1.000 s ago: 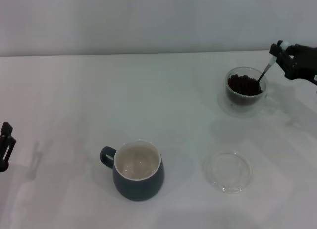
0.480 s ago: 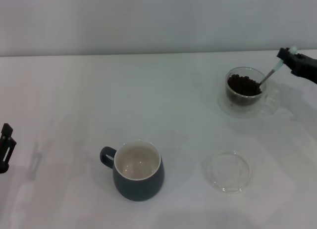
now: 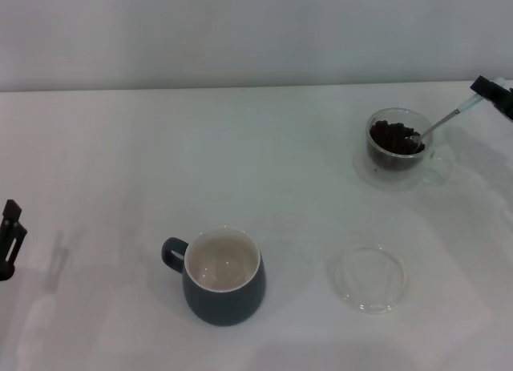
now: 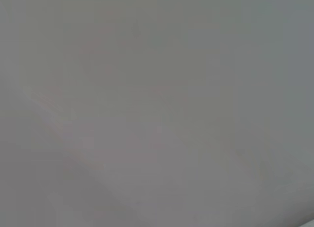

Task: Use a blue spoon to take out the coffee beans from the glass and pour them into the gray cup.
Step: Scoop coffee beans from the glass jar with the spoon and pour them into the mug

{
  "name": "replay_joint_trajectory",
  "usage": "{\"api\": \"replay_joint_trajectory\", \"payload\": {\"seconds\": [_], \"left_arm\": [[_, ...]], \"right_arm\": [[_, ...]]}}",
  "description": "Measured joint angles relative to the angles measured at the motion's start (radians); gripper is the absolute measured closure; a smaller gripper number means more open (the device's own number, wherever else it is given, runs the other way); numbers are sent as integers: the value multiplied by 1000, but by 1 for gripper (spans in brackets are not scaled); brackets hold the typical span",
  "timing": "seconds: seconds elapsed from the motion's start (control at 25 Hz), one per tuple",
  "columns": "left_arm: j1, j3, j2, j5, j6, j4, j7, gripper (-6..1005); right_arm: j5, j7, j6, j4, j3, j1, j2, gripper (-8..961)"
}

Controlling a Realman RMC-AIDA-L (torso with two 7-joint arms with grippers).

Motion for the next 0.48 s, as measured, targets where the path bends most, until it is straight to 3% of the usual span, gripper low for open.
{"api": "replay_joint_trajectory", "payload": {"seconds": [0.48], "left_arm": [[-2, -4, 1, 0, 4, -12, 1, 270]], "right_arm": [[66, 131, -12, 48, 0, -2, 2, 806]]}}
